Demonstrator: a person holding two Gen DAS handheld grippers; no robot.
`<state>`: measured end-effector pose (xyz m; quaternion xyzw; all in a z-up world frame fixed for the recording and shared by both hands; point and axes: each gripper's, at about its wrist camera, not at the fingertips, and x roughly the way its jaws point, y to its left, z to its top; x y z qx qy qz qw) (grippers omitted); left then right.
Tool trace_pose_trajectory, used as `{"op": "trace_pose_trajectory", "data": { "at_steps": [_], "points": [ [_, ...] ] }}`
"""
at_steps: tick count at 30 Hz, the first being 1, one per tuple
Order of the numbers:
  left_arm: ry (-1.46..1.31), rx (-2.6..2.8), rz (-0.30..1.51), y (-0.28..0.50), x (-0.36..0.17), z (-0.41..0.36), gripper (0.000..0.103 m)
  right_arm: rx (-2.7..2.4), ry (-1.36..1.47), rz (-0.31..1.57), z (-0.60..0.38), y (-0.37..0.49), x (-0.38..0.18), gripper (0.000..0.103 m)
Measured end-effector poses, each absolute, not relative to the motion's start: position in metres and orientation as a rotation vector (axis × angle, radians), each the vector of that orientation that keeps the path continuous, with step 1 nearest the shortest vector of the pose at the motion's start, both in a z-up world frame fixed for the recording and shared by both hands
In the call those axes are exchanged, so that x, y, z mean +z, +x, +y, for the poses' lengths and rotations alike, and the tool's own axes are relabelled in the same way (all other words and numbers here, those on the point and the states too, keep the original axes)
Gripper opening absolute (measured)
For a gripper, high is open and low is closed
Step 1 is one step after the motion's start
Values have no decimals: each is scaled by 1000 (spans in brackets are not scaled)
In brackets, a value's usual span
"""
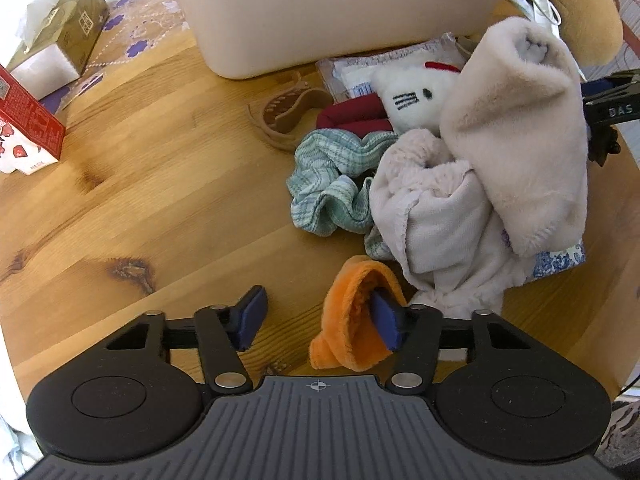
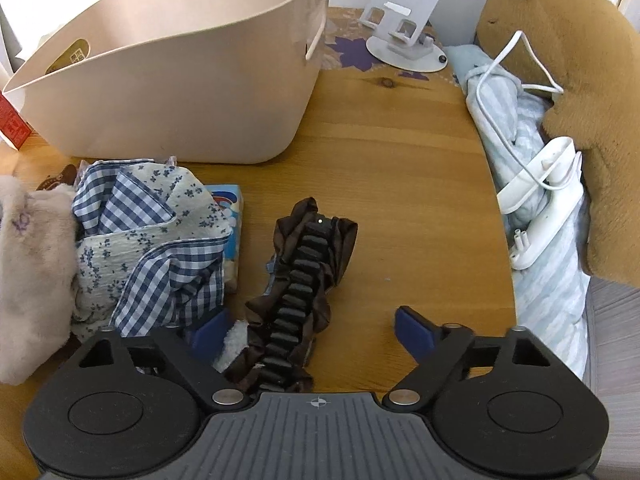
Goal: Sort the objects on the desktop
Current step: 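Grasp the black scrunchie with the right tool while the left tool grasps the orange cap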
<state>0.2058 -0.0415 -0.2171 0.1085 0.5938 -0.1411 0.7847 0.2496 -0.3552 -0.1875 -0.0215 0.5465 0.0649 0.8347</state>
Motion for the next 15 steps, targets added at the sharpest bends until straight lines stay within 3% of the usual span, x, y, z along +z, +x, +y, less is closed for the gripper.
{"op": "trace_pose_trajectory", "data": {
  "at_steps": [2, 4, 7, 15],
  "points": [
    [221, -304, 1272, 207, -215, -41, 35, 140, -45, 1160, -354, 250, -188, 74],
    [203, -308, 1273, 208, -213, -39, 21, 138, -61, 1156, -352, 250, -187, 57],
    [187, -314, 1278, 208, -213, -40, 13, 146, -75, 1153, -351, 250, -184, 37],
    [183, -303, 1263, 203, -210, -41, 8, 186, -66, 1169, -351, 236, -176, 32]
  ]
}}
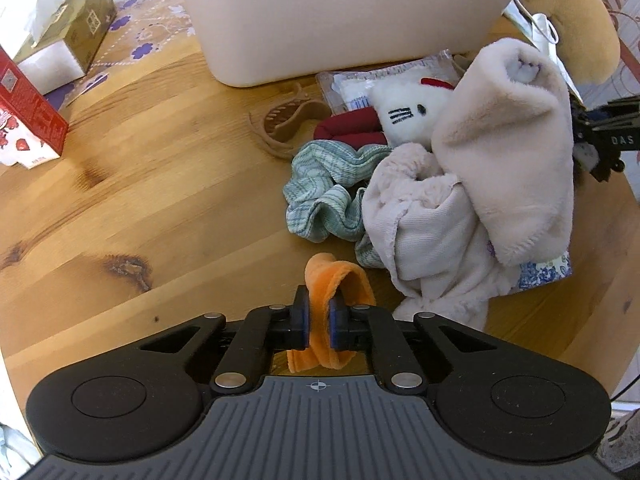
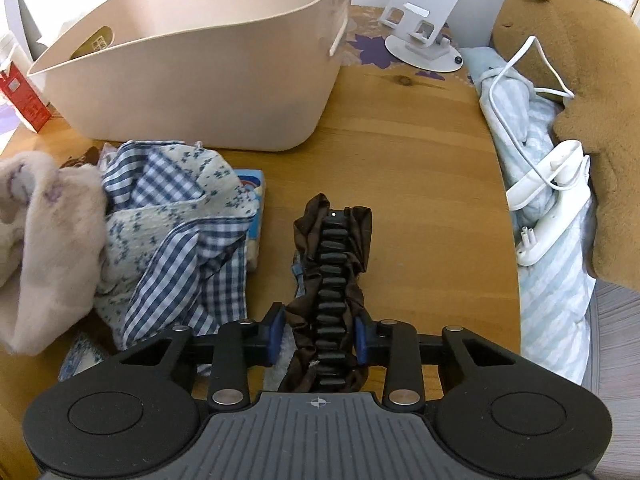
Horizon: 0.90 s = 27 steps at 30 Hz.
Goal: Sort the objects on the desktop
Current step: 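Grasp the black scrunchie with the right tool while the left tool grasps the orange cap, then carry the scrunchie and orange cap over the basket and release them inside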
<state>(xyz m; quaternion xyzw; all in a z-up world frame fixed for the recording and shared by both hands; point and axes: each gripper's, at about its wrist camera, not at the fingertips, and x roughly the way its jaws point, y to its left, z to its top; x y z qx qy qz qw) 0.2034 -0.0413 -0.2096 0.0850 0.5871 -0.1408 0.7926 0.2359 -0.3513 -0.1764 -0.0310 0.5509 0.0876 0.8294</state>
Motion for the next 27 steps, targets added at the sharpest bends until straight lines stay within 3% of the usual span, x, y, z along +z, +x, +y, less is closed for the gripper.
{"op": "trace_pose_trajectory", "data": {
  "at_steps": [27],
  "points": [
    [152, -276, 1056, 191, -136, -24, 8, 232, -104, 991, -331, 200, -91, 32]
  ]
}}
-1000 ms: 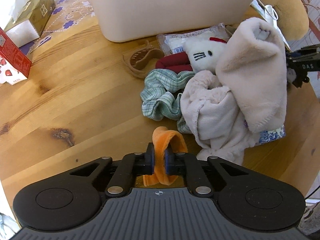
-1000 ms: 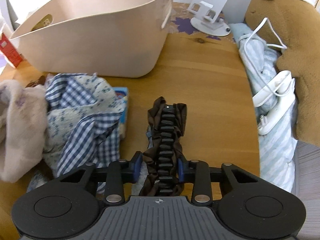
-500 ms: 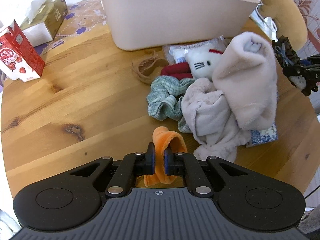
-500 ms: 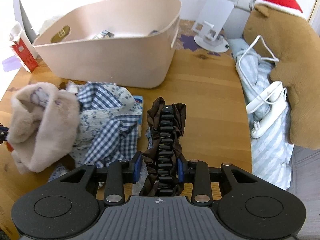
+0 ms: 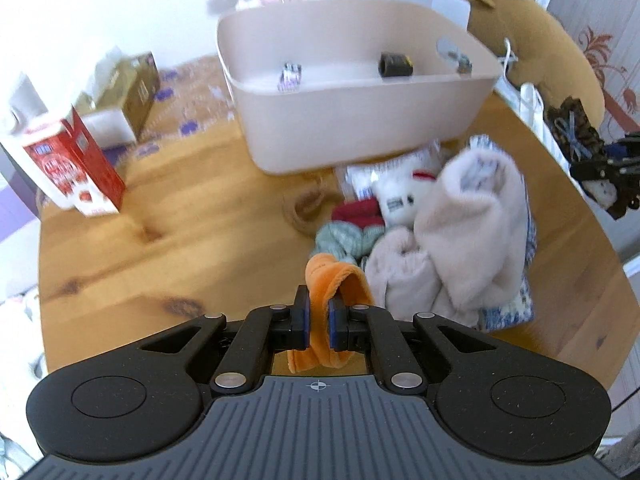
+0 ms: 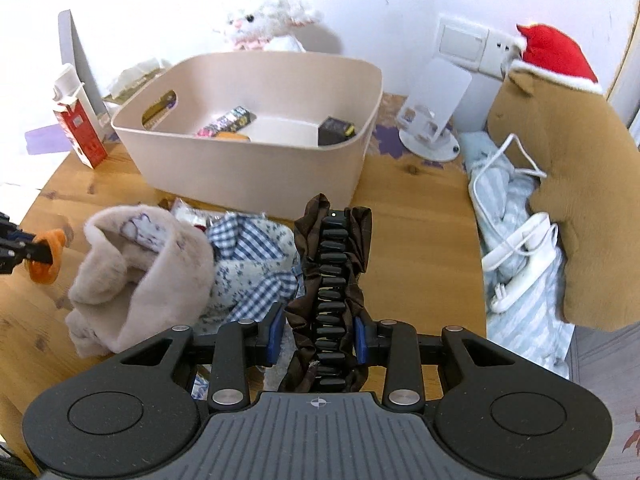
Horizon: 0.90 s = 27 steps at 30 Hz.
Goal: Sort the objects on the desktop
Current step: 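Carry the scrunchie and orange cap over the basket and release them inside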
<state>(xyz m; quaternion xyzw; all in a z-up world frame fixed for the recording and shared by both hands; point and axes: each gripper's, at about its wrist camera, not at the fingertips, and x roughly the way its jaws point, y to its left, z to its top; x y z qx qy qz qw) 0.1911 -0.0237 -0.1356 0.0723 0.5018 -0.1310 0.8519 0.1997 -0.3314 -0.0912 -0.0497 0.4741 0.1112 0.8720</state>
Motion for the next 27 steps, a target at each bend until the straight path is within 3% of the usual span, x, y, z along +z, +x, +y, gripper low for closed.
{"op": "trace_pose_trajectory", "data": {
  "at_steps": [27],
  "points": [
    [192, -314, 907, 298, -84, -79, 8, 288, -230, 821, -327, 274, -44, 32]
  ]
}}
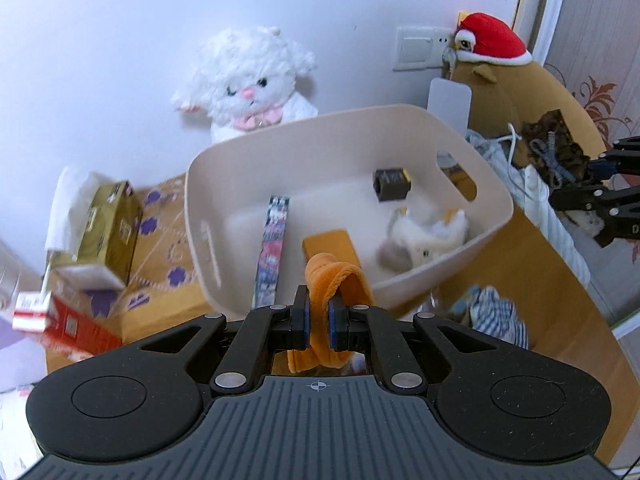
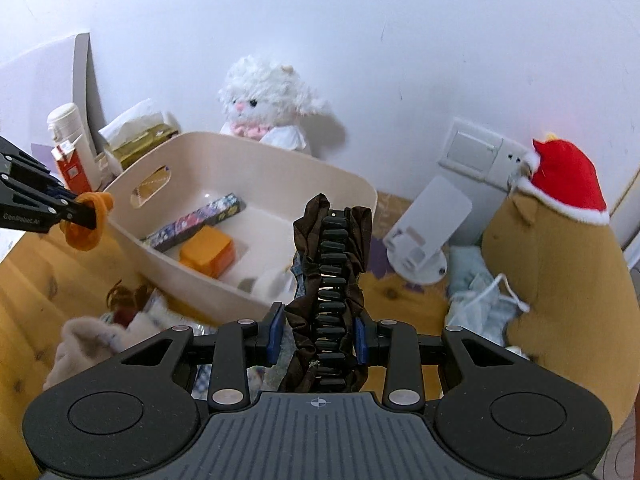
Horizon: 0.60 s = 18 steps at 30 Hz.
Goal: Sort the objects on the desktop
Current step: 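Carry the scrunchie and orange cap over the basket and release them inside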
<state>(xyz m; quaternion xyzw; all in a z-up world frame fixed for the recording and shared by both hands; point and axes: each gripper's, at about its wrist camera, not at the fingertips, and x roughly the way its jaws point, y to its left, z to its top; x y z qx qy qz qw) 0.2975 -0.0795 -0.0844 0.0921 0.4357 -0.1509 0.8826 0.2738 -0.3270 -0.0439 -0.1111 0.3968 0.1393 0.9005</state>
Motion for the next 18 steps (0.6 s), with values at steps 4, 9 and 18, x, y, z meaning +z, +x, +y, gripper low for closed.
{"op": "trace_pose_trajectory", "data": {
  "at_steps": [4, 9, 18],
  "points": [
    [196, -318, 893, 312, -84, -93, 8, 301, -238, 803, -323, 291, -45, 32],
    [178, -308, 887, 327, -85, -103, 8, 333, -253, 782, -310, 311, -48, 32],
    [188, -268, 901, 352, -98, -113, 8, 366, -288, 771, -293, 339, -64, 32]
  ]
}}
